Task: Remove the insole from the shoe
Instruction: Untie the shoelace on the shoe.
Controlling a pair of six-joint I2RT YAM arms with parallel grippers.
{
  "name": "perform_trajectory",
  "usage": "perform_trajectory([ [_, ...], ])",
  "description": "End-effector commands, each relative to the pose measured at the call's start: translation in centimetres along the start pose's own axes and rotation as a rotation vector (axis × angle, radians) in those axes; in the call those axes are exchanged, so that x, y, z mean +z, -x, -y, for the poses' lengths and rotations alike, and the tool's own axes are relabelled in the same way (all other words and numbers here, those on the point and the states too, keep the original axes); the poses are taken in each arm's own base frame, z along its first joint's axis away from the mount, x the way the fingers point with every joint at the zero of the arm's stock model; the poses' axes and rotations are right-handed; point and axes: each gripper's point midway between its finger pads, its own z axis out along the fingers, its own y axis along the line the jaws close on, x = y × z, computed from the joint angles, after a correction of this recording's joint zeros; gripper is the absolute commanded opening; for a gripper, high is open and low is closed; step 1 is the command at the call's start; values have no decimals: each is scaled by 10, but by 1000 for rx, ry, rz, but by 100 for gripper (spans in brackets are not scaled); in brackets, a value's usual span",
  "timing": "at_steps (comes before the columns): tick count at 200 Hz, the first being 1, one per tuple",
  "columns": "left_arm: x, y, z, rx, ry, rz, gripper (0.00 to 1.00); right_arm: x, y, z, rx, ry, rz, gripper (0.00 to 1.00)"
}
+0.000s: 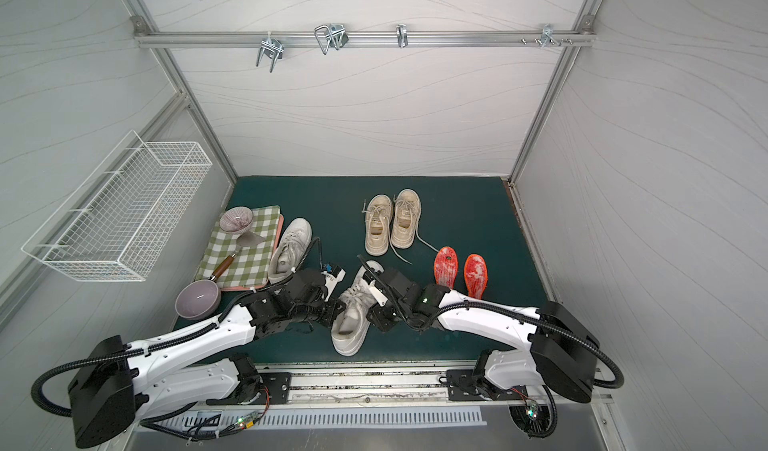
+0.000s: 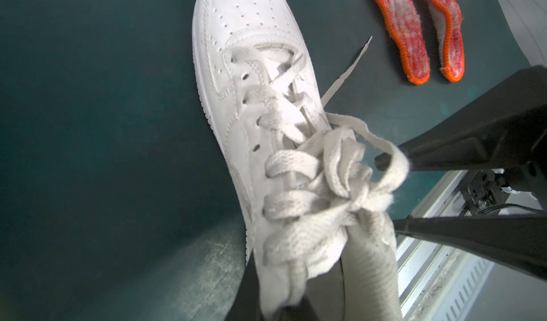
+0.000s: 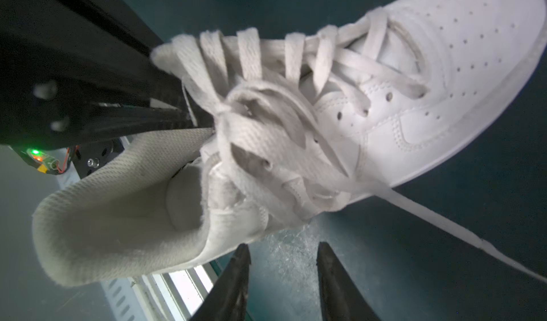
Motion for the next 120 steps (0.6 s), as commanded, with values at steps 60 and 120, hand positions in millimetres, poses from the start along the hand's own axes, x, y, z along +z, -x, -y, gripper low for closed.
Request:
perform_trajectory([
  [60,-6,28,26,36,-117,97,0,10,26,-8,-35,-5,48,27],
  [120,0,26,34,38,-133,83,0,31,22,-12,-23,-24,-3,21],
])
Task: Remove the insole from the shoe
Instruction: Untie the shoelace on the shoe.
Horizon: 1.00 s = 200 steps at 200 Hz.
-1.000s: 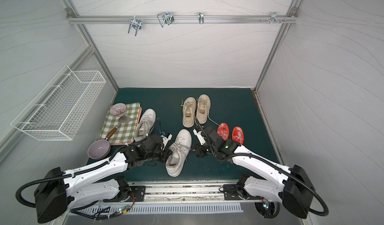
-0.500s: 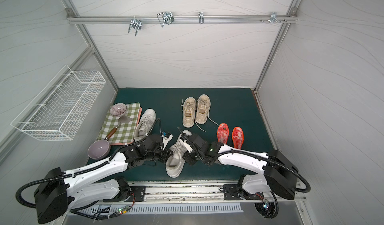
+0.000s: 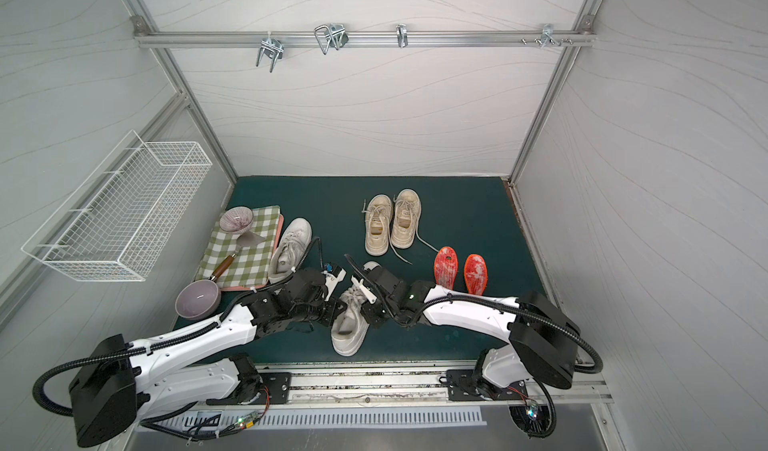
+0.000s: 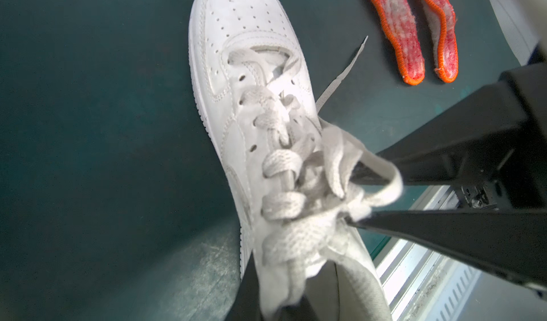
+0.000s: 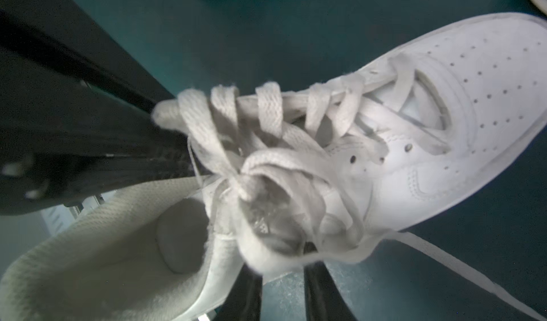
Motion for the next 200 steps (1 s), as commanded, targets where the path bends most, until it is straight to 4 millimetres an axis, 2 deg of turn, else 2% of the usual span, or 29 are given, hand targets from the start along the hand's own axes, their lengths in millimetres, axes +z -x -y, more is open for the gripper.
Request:
perform_trajectory([
  [1,-2,26,31,42,-115,85,0,10,9,-7,-4,0,14,21],
  [48,-4,27,28,44,-86,95,0,4,10,14,20,-121,32,8],
  [88,-11,30,11,16,3,140,0,-7,3,30,48,-188,60,0],
  [150,-11,30,7,9,17,141,0,-20,9,20,65,-127,104,0],
  [175,-14,31,1,-8,49,158,0,-21,5,28,86,-160,104,0],
  [200,-21,34,-14,-48,112,187,0,-26,-3,49,163,-211,105,0],
])
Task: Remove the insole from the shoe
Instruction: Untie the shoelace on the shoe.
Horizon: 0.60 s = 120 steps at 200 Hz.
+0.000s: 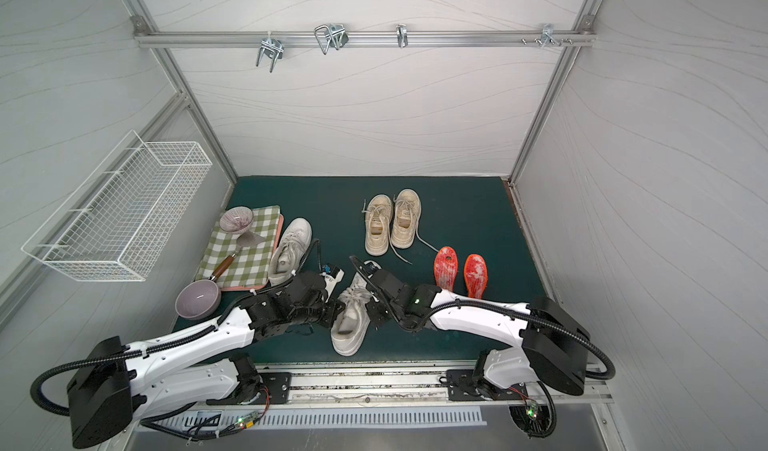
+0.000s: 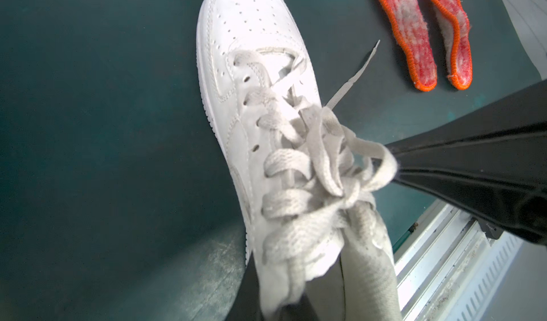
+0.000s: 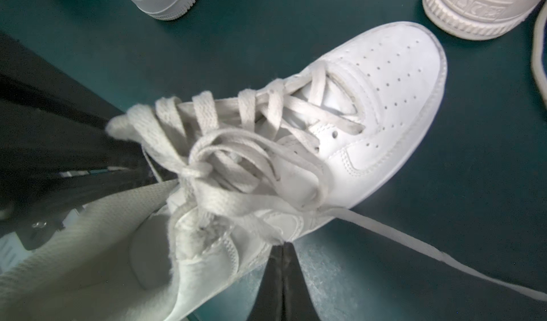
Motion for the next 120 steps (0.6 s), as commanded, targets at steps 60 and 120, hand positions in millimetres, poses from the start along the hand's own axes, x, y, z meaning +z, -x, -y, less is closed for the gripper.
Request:
perform_trajectory([
  [60,-25,36,-32,-120,120,195,0,-22,-11,70,220,-144,35,0],
  [120,-32,37,-47,-163,159,225,0,-51,-12,115,360,-184,90,0],
])
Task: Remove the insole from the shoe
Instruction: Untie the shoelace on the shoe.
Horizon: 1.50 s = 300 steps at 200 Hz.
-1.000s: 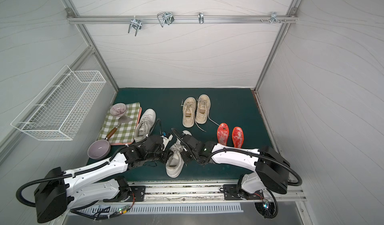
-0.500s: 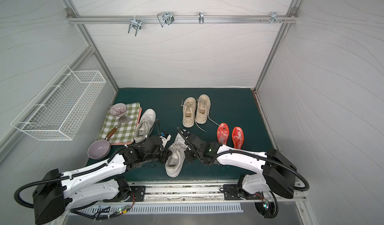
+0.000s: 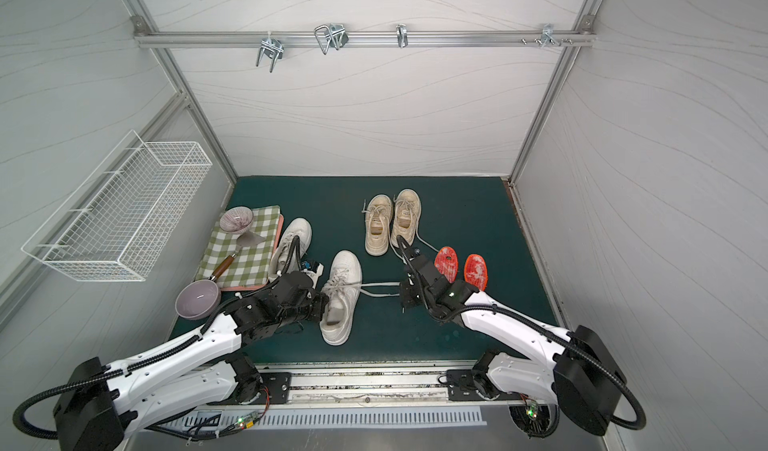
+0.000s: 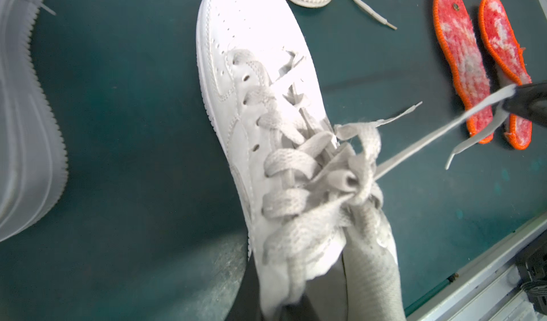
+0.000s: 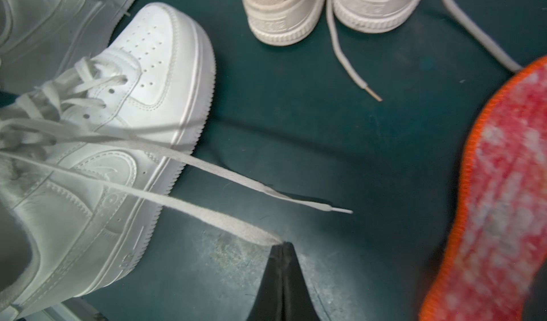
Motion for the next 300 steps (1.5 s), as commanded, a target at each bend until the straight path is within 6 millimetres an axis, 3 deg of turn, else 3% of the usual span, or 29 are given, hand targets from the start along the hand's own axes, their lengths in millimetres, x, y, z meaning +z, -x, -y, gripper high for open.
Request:
perform_trajectory([
  [1,-10,31,4,-33,-10,131,0,-8,-5,15,45,-18,-17,0],
  [43,-11,32,2,-36,-3,135,0,-19,0,34,93,-56,5,0],
  [106,-8,34,13,-31,-52,120,0,-20,1,27,93,-13,-5,0],
  [115,-7,35,15,-32,-52,113,0,-22,3,24,90,-6,-6,10],
  [143,-10,44,27,-52,-73,105,0,-43,15,2,-6,36,25,48],
  [163,-6,49,38,-72,-95,105,0,-57,25,-20,-98,51,49,60],
  [211,8,46,74,-28,-130,60,0,-61,26,-57,-240,77,36,64],
  [232,13,42,84,-28,-144,35,4,-58,25,-70,-282,78,29,65],
  [300,12,24,74,-99,-176,41,33,-40,23,-109,-419,70,-9,66],
])
